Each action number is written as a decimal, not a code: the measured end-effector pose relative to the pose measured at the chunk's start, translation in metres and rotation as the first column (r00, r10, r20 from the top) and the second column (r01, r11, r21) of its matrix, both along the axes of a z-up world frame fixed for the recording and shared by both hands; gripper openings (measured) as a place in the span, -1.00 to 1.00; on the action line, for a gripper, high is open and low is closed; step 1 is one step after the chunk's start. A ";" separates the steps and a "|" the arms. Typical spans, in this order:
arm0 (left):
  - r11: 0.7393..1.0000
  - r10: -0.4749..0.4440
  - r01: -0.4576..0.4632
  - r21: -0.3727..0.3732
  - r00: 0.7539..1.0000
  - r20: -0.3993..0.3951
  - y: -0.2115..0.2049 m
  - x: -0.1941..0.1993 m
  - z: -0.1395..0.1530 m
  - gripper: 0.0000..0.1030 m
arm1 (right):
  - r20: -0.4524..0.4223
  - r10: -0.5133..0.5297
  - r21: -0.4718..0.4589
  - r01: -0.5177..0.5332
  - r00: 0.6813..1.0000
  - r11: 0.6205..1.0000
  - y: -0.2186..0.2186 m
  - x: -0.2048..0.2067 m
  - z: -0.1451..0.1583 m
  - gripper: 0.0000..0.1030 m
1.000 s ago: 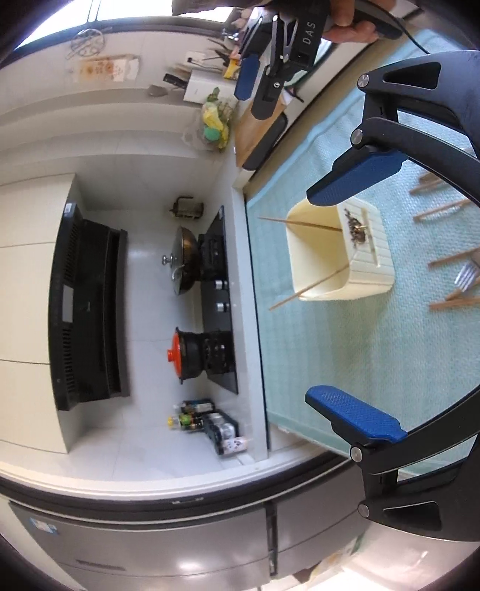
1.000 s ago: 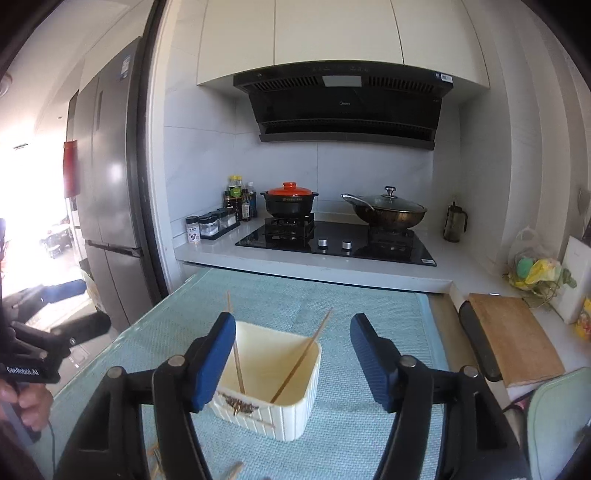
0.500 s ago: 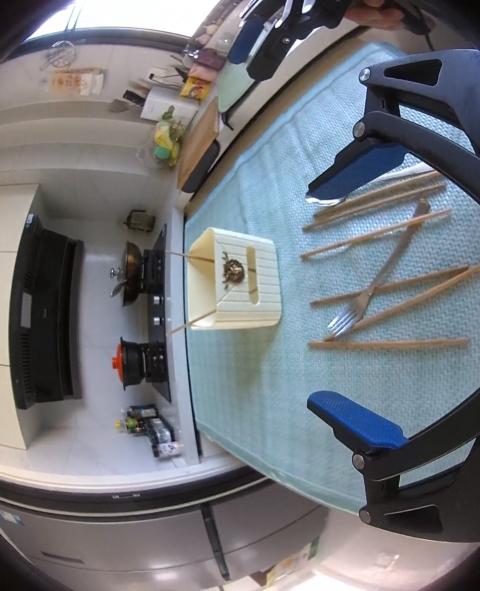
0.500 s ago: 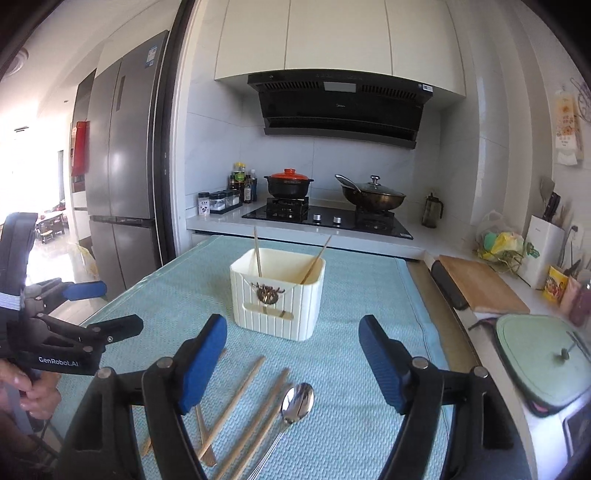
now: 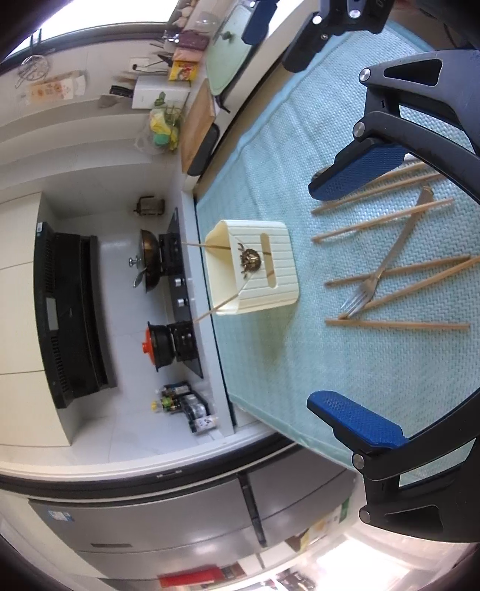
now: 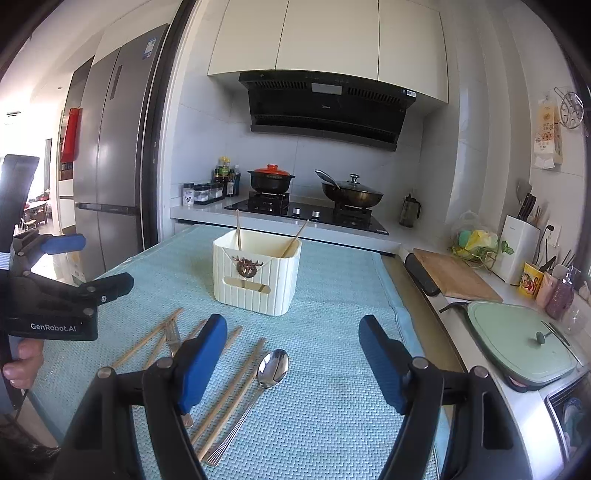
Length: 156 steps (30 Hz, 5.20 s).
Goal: Organize utensils
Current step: 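Withdraw both tools from the holder and move back over the utensils, then grasp a wooden chopstick with the left tool while the right tool grasps the silver spoon, then carry the chopstick and spoon over the holder and lower them inside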
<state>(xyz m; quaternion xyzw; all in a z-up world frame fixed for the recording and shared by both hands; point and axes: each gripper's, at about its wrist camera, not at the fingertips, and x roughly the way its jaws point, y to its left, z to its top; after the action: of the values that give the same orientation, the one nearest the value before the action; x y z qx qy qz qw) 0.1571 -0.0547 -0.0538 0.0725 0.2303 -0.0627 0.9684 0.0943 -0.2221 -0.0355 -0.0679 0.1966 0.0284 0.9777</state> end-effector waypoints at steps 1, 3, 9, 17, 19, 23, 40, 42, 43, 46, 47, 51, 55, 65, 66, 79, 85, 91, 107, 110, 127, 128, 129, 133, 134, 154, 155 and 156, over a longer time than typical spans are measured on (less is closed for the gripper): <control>1.000 0.000 0.000 -0.015 1.000 -0.006 0.002 0.000 0.001 0.99 | 0.000 0.003 0.003 -0.003 1.000 1.000 0.001 0.000 -0.002 0.47; 0.998 -0.008 0.006 -0.064 1.000 -0.030 0.006 0.000 0.001 0.99 | -0.001 0.005 0.003 -0.005 1.000 1.000 0.003 -0.001 -0.005 0.47; 0.990 0.013 -0.027 -0.142 0.995 -0.096 0.017 -0.005 -0.012 0.99 | 0.008 -0.014 0.039 0.014 1.000 0.999 -0.003 -0.011 -0.012 0.47; 0.996 0.014 -0.029 -0.085 0.984 -0.175 0.032 -0.008 -0.044 0.99 | -0.026 -0.052 0.029 0.053 0.998 0.998 -0.007 -0.016 -0.037 0.47; 0.997 0.035 -0.048 -0.063 0.981 -0.190 0.035 -0.005 -0.049 0.99 | -0.037 -0.056 0.033 0.057 0.998 0.998 -0.007 -0.017 -0.042 0.47; 0.995 0.072 -0.084 -0.046 0.975 -0.209 0.044 -0.002 -0.059 0.99 | -0.065 -0.058 0.036 0.060 0.996 0.998 -0.005 -0.018 -0.052 0.47; 0.982 0.159 -0.181 -0.058 0.950 -0.267 0.074 0.017 -0.082 0.99 | -0.135 -0.052 0.044 0.059 0.989 0.997 -0.006 -0.011 -0.068 0.47; 0.977 0.177 -0.202 -0.064 0.943 -0.281 0.082 0.020 -0.085 0.99 | -0.146 -0.041 0.046 0.048 0.988 0.998 -0.004 -0.010 -0.069 0.47; 0.975 0.186 -0.213 -0.064 0.939 -0.289 0.086 0.022 -0.088 0.99 | -0.151 -0.035 0.048 0.043 0.988 0.998 -0.003 -0.010 -0.070 0.47; 0.971 0.197 -0.229 -0.065 0.927 -0.319 0.094 0.027 -0.096 0.99 | -0.162 -0.011 0.056 0.020 0.987 0.998 0.000 -0.008 -0.072 0.47; 0.971 0.197 -0.230 -0.065 0.924 -0.327 0.096 0.029 -0.098 0.99 | -0.166 -0.005 0.058 0.015 0.986 0.998 0.002 -0.008 -0.072 0.47; 0.972 0.205 -0.233 -0.044 0.919 -0.337 0.097 0.032 -0.104 0.99 | -0.191 0.006 0.083 0.011 0.981 0.996 0.002 -0.005 -0.077 0.47; 0.971 0.203 -0.233 -0.048 0.916 -0.346 0.098 0.033 -0.108 0.99 | -0.233 -0.011 0.107 0.037 0.972 0.994 -0.002 0.002 -0.084 0.38; 0.968 0.227 -0.250 -0.021 0.909 -0.349 0.103 0.043 -0.111 0.99 | -0.400 0.027 0.214 0.064 0.916 0.975 -0.010 0.052 -0.114 -0.19; 0.967 0.230 -0.253 -0.021 0.908 -0.351 0.103 0.043 -0.111 0.99 | -0.410 0.038 0.225 0.061 0.911 0.972 -0.008 0.059 -0.117 -0.19; 0.970 0.233 -0.241 0.025 0.896 -0.378 0.101 0.048 -0.123 0.99 | -0.493 -0.006 0.071 0.048 0.870 0.996 0.019 0.100 -0.147 -0.74; 0.976 0.206 -0.213 0.033 0.875 -0.438 0.100 0.066 -0.136 0.99 | -0.516 -0.076 0.056 0.123 0.853 0.991 0.001 0.084 -0.145 -0.75; 0.984 0.178 -0.158 0.084 0.870 -0.460 0.090 0.085 -0.148 0.99 | -0.525 -0.034 0.083 0.091 0.851 0.992 -0.009 0.075 -0.141 -0.62; 0.993 0.062 -0.004 0.115 0.865 -0.497 0.064 0.152 -0.157 0.99 | -0.586 0.067 0.051 -0.045 0.807 0.998 -0.006 0.131 -0.140 -0.09; 0.997 0.027 0.014 0.072 0.849 -0.528 0.066 0.170 -0.159 0.99 | -0.591 0.080 0.044 -0.067 0.802 0.997 -0.005 0.145 -0.140 -0.06; 0.997 -0.061 0.080 0.005 0.800 -0.597 0.063 0.215 -0.153 0.18 | -0.584 0.087 0.021 -0.092 0.807 0.996 0.004 0.186 -0.139 -0.18; 0.996 -0.067 0.090 0.008 0.799 -0.598 0.060 0.215 -0.152 0.00 | -0.586 0.090 0.027 -0.092 0.805 0.995 0.003 0.187 -0.139 -0.18; 0.995 -0.075 0.102 0.011 0.797 -0.599 0.055 0.212 -0.150 -0.23 | -0.585 0.094 0.034 -0.091 0.805 0.995 0.001 0.189 -0.139 -0.18; 0.991 -0.090 0.129 0.022 0.796 -0.598 0.046 0.211 -0.149 -0.78 | -0.581 0.108 0.071 -0.082 0.807 0.994 -0.008 0.201 -0.139 -0.18; 0.991 -0.092 0.129 0.019 0.796 -0.598 0.045 0.211 -0.149 -0.84 | -0.581 0.112 0.085 -0.077 0.806 0.993 -0.010 0.203 -0.140 -0.19; 0.982 -0.108 0.042 -0.182 0.923 -0.368 0.099 0.159 -0.046 -0.91 | -0.389 0.171 0.216 -0.091 0.905 0.972 -0.034 0.159 -0.067 -0.19; 0.980 -0.109 0.040 -0.194 0.927 -0.360 0.102 0.155 -0.042 -0.91 | -0.382 0.175 0.221 -0.094 0.908 0.971 -0.032 0.155 -0.063 -0.19; 0.978 -0.109 0.038 -0.203 0.929 -0.354 0.107 0.157 -0.038 -0.91 | -0.373 0.179 0.224 -0.099 0.910 0.970 -0.032 0.151 -0.059 -0.19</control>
<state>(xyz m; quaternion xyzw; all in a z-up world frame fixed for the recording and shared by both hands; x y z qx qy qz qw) 0.3146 0.0519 -0.0919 -0.0259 0.3953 -0.1334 0.9084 0.2456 -0.2545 -0.0948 0.0241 0.3782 0.1307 0.9161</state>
